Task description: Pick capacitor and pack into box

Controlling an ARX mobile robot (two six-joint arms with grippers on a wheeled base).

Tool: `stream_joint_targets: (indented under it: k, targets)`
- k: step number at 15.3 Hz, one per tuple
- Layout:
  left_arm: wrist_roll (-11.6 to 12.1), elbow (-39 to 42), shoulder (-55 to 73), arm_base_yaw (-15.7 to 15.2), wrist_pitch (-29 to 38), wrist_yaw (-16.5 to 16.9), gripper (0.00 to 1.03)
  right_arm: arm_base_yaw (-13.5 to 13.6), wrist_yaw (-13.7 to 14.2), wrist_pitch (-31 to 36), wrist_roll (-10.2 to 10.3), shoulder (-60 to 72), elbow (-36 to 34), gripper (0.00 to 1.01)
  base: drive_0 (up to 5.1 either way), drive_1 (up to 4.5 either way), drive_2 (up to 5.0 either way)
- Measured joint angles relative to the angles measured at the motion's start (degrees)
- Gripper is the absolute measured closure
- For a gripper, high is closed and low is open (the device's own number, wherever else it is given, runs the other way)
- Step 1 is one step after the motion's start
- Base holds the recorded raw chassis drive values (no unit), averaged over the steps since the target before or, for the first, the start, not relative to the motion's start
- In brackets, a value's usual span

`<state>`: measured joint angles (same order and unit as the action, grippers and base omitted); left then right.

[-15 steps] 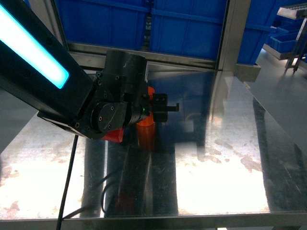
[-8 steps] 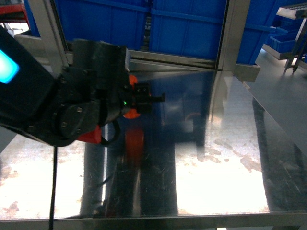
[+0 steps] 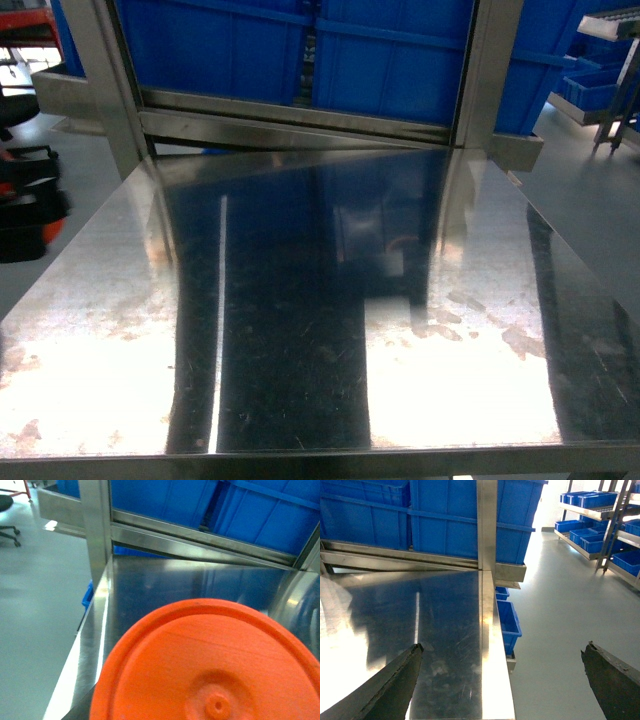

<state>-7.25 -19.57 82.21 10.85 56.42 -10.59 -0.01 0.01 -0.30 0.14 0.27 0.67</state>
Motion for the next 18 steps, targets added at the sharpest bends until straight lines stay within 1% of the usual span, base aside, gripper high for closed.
stream_joint_targets:
  k: [2, 3, 4, 5, 6, 7, 8, 9, 10, 11, 12, 14, 15, 16, 18]
  targets:
    - [0.15, 1.53, -3.08, -0.85, -0.98, 0.7, 0.59, 0.0, 0.0, 0.02, 0.0, 0.0, 0.0, 0.03, 0.0, 0.0, 0.0]
    - [0.74, 3.76, -8.09, -2.27, -1.46, 2.14, 0.59, 0.0, 0.0, 0.0, 0.0, 0.0, 0.0, 0.03, 0.0, 0.0, 0.0]
    - [1.73, 6.03, -14.53, -4.0, -3.48, 4.0, 0.59, 0.0, 0.0, 0.0, 0.0, 0.0, 0.0, 0.03, 0.0, 0.0, 0.0]
    - [1.95, 7.37, -18.82, -4.74, -4.96, 5.09, 0.59, 0.0, 0.0, 0.0, 0.0, 0.0, 0.0, 0.03, 0.0, 0.0, 0.0]
    - [2.4, 7.37, -19.47, -4.74, -4.72, 5.25, 0.59, 0.0, -0.02, 0.0, 0.0, 0.0, 0.0, 0.03, 0.0, 0.0, 0.0]
    - [4.15, 7.58, -20.22, -4.83, -7.34, 5.01, 0.59, 0.0, 0.0, 0.02, 0.0, 0.0, 0.0, 0.03, 0.0, 0.0, 0.0]
    - [5.31, 9.33, -22.1, -5.31, -8.37, 5.31, 0.59, 0.0, 0.0, -0.02, 0.0, 0.0, 0.0, 0.03, 0.0, 0.0, 0.0]
    - [6.01, 11.08, -25.29, -6.05, -9.25, 5.77, 0.59, 0.0, 0.0, 0.02, 0.0, 0.0, 0.0, 0.03, 0.0, 0.0, 0.0]
    - [6.21, 12.02, -27.82, -6.71, -10.14, 6.38, 0.59, 0.0, 0.0, 0.02, 0.0, 0.0, 0.0, 0.03, 0.0, 0.0, 0.0]
    - [6.25, 13.09, -30.51, -10.03, -11.76, 9.86, 0.59, 0.0, 0.0, 0.0, 0.0, 0.0, 0.0, 0.03, 0.0, 0.0, 0.0]
    - [6.23, 14.12, -32.59, -11.1, -13.09, 9.86, 0.59, 0.0, 0.04, 0.0, 0.02, 0.0, 0.0, 0.03, 0.0, 0.0, 0.0]
    - [6.25, 15.72, -37.16, -10.78, -16.11, 10.58, 0.59, 0.0, 0.0, 0.02, 0.0, 0.0, 0.0, 0.03, 0.0, 0.0, 0.0]
    - [6.25, 17.66, -37.2, -10.8, -12.57, 10.58, 0.59, 0.0, 0.02, 0.02, 0.02, 0.0, 0.0, 0.03, 0.0, 0.0, 0.0]
    - [6.25, 18.75, -39.01, -10.82, -15.87, 10.58, 0.59, 0.0, 0.02, 0.02, 0.0, 0.0, 0.0, 0.03, 0.0, 0.0, 0.0]
    - [6.25, 18.78, -44.96, -10.84, -20.2, 10.58, 0.59, 0.0, 0.02, 0.0, 0.0, 0.0, 0.0, 0.03, 0.0, 0.0, 0.0]
